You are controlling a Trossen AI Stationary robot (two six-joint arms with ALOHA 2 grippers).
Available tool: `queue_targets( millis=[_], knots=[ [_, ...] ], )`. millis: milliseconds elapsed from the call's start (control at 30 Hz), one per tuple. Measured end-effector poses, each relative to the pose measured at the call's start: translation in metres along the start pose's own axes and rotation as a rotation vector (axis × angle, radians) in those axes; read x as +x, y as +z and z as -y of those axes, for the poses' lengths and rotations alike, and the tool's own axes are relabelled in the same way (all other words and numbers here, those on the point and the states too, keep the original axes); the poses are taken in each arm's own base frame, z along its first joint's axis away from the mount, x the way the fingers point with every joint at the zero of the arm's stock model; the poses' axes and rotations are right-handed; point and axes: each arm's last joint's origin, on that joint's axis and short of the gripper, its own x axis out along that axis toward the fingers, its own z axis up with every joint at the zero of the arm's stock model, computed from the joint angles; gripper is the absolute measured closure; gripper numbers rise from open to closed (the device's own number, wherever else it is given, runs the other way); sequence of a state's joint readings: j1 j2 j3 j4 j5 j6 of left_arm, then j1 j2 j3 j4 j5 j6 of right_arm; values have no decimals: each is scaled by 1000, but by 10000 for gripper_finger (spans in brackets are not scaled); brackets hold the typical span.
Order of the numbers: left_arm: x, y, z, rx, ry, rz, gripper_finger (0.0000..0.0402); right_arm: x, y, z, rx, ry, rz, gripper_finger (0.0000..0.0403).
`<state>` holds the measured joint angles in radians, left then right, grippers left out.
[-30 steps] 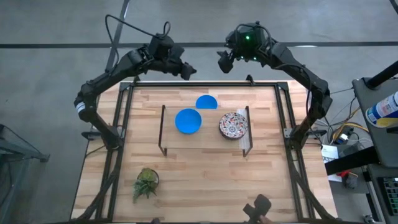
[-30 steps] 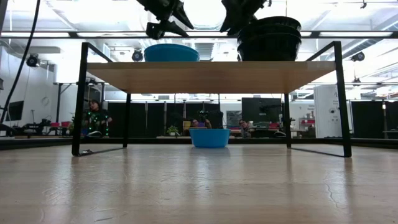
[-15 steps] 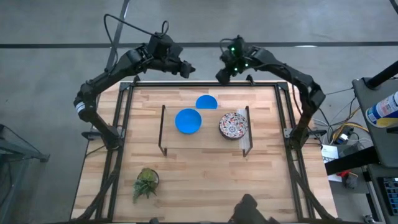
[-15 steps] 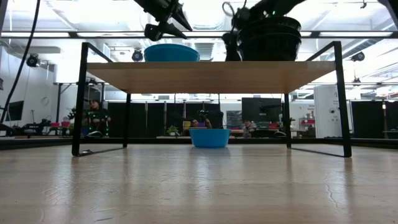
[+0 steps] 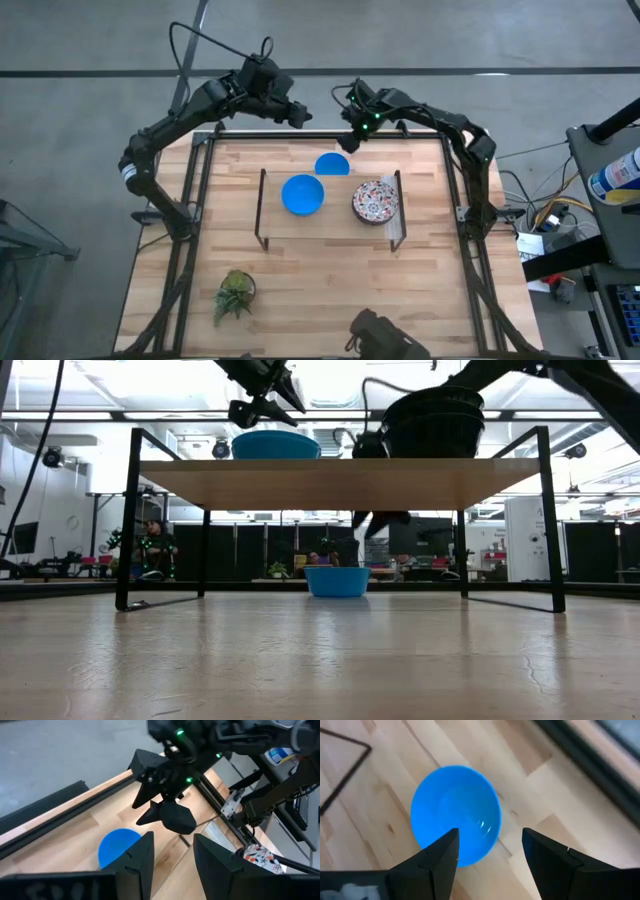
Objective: Pick & Place Mini bowls
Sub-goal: Stack the blue bowl on top of the blue bowl on the shelf
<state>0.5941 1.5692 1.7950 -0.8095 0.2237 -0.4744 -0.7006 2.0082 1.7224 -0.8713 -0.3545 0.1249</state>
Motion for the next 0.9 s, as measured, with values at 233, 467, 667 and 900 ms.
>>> queue_targets(
  millis=[233, 467, 667, 900],
  knots=[
    [0, -1, -1, -5, 7, -14, 273, 29, -5, 10, 67, 2, -105, 188],
    [0, -2, -1, -6, 8, -16, 273, 52, -11, 17, 94, -6, -176, 188],
    [0, -2, -1, -6, 8, -16, 273, 66, -14, 22, 120, -9, -215, 188],
    [0, -2, -1, -6, 9, -18, 273, 80, -15, 27, 113, -9, -222, 202]
  ],
)
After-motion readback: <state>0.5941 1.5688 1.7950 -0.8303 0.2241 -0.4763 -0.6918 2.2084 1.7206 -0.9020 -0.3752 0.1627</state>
